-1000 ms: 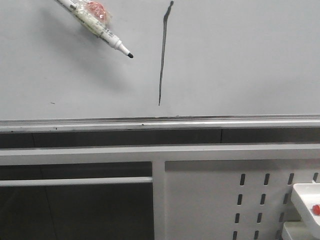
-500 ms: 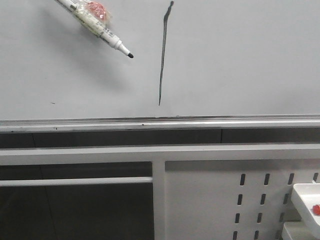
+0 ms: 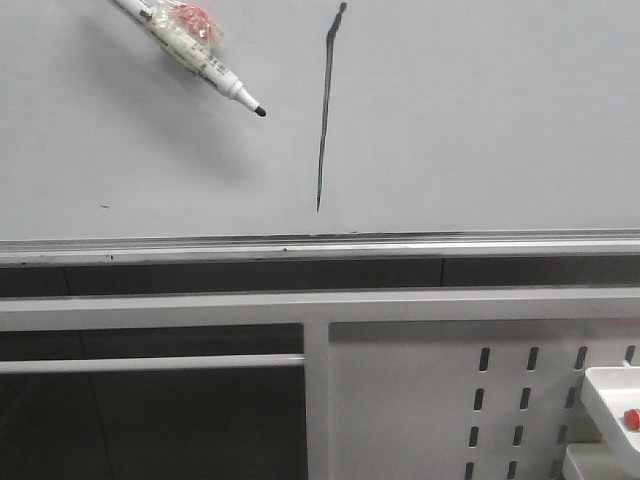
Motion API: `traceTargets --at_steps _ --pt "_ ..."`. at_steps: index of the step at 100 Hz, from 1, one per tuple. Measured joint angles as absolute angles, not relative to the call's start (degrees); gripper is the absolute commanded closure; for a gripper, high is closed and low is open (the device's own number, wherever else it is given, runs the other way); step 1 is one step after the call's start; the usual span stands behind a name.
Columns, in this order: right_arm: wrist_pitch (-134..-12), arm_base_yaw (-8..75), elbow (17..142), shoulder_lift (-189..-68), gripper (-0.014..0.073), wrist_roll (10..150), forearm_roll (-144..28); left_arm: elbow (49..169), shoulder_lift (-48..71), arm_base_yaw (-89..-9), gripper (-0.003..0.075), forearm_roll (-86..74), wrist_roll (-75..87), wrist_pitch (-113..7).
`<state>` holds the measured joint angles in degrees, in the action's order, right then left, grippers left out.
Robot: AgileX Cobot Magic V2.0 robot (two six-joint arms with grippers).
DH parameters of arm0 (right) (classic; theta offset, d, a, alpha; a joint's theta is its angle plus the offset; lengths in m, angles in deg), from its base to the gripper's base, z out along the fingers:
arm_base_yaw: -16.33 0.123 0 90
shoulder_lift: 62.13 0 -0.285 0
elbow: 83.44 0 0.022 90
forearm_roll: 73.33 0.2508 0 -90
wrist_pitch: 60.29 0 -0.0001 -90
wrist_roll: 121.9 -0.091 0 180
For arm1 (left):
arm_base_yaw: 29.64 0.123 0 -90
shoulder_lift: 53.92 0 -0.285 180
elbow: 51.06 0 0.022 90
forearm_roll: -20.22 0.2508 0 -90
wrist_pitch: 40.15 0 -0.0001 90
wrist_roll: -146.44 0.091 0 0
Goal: Write number 1 on whiteboard
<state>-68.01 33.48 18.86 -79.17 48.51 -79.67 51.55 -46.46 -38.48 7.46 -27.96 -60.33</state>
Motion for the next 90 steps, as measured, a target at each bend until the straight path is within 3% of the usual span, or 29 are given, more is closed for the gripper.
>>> traceTargets --at_steps 22,90 --pt "-78.2 33.5 18.9 -72.5 0.0664 48.5 -79.4 51.5 -46.5 -38.5 0.074 7.5 -28.0 -60.3" --pt "-79.1 33.3 19.0 -69.3 0.0664 49.9 -79.5 51.5 -46.5 -38.5 0.074 7.4 -28.0 -60.3"
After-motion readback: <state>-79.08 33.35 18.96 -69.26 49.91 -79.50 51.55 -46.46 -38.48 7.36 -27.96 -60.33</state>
